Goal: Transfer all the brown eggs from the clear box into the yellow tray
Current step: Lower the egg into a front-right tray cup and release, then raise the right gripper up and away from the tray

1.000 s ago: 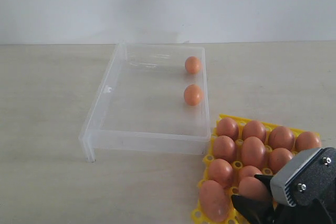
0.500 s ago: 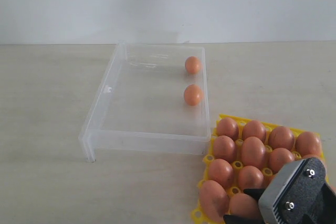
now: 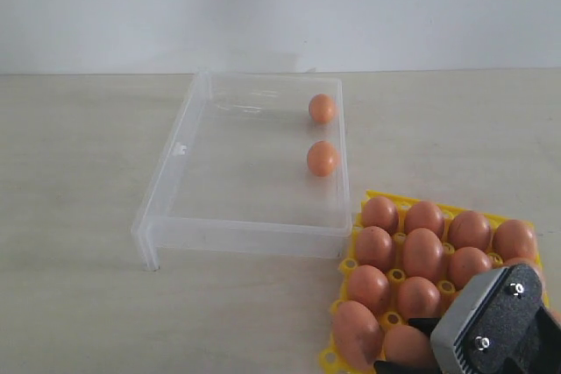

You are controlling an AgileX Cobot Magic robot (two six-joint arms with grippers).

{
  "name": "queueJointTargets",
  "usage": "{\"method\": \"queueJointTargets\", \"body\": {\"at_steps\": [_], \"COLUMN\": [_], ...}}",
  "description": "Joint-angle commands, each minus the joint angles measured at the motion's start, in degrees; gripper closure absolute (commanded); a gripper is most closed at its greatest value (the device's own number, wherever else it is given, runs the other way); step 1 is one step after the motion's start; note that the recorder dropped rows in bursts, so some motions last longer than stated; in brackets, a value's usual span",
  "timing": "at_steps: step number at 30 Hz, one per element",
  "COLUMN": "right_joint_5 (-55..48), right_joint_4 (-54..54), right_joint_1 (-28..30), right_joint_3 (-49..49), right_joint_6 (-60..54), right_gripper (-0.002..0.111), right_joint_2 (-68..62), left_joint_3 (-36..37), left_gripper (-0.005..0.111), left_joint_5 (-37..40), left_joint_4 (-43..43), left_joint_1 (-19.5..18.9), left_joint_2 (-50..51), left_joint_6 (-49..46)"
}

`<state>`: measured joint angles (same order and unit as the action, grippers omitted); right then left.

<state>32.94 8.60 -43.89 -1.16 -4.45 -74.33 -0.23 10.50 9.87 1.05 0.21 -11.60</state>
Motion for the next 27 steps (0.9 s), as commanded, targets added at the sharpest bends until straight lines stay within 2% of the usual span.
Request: {"method": "queueJointTargets", "body": {"at_steps": [1, 5, 6, 10, 12, 14, 15, 16, 17, 18, 19, 20, 21, 22, 24, 26, 27], "right_joint_5": [1.72, 4.01, 4.55, 5.45, 11.63, 26.73, 35.12, 37.02, 32.49, 28.34, 14.80, 9.04, -1.25, -2.74, -2.42, 2.45, 6.48], "right_joint_4": [3.07, 6.12, 6.68, 6.68, 6.80, 9.90, 14.87, 19.53, 24.41, 25.70, 27.15, 27.86, 36.56, 44.38, 76.57, 91.34, 91.34], "right_joint_1": [-0.02, -0.02, -0.02, -0.02, -0.02, -0.02, -0.02, -0.02, -0.02, -0.02, -0.02, -0.02, -0.02, 0.08, 2.69, 7.43, 9.06], "right_joint_3": [-0.28, -0.28, -0.28, -0.28, -0.28, -0.37, -1.36, -3.53, -7.65, -10.33, -18.51, -22.27, -32.15, -36.00, -52.65, -60.43, -62.21], "right_joint_6": [-1.56, -3.00, -3.82, -3.97, -3.97, -3.32, -1.89, -1.42, -3.26, -6.35, -21.20, -31.18, -50.30, -57.23, -91.34, -115.57, -117.42], "right_gripper": [0.066, 0.059, 0.053, 0.051, 0.051, 0.053, 0.061, 0.076, 0.096, 0.107, 0.107, 0.107, 0.107, 0.107, 0.107, 0.107, 0.107], "right_joint_2": [0.50, 0.50, 0.50, 0.50, 0.50, 0.50, 0.50, 0.50, 0.50, 0.50, 0.50, 0.38, -0.36, -0.96, -6.33, -12.83, -15.04], "left_joint_3": [0.23, 0.23, 0.23, 0.23, 0.23, 0.23, 0.23, 0.23, 0.23, 0.23, 0.23, 0.23, 0.23, 0.23, 0.23, 0.23, 0.23], "left_gripper": [0.103, 0.103, 0.103, 0.103, 0.103, 0.103, 0.103, 0.103, 0.103, 0.103, 0.103, 0.103, 0.103, 0.103, 0.103, 0.103, 0.103], "left_joint_5": [-0.14, -0.14, -0.14, -0.14, -0.14, -0.14, -0.14, -0.14, -0.14, -0.14, -0.14, -0.14, -0.14, -0.14, -0.14, -0.14, -0.14], "left_joint_4": [-0.09, -0.09, -0.09, -0.09, -0.09, -0.09, -0.09, -0.09, -0.09, -0.09, -0.09, -0.09, -0.09, -0.09, -0.09, -0.09, -0.09], "left_joint_1": [0.32, 0.32, 0.32, 0.32, 0.32, 0.32, 0.32, 0.32, 0.32, 0.32, 0.32, 0.32, 0.32, 0.32, 0.32, 0.32, 0.32], "left_joint_2": [-0.21, -0.21, -0.21, -0.21, -0.21, -0.21, -0.21, -0.21, -0.21, -0.21, -0.21, -0.21, -0.21, -0.21, -0.21, -0.21, -0.21], "left_joint_6": [-0.01, -0.01, -0.01, -0.01, -0.01, -0.01, -0.01, -0.01, -0.01, -0.01, -0.01, -0.01, -0.01, -0.01, -0.01, -0.01, -0.01]}}
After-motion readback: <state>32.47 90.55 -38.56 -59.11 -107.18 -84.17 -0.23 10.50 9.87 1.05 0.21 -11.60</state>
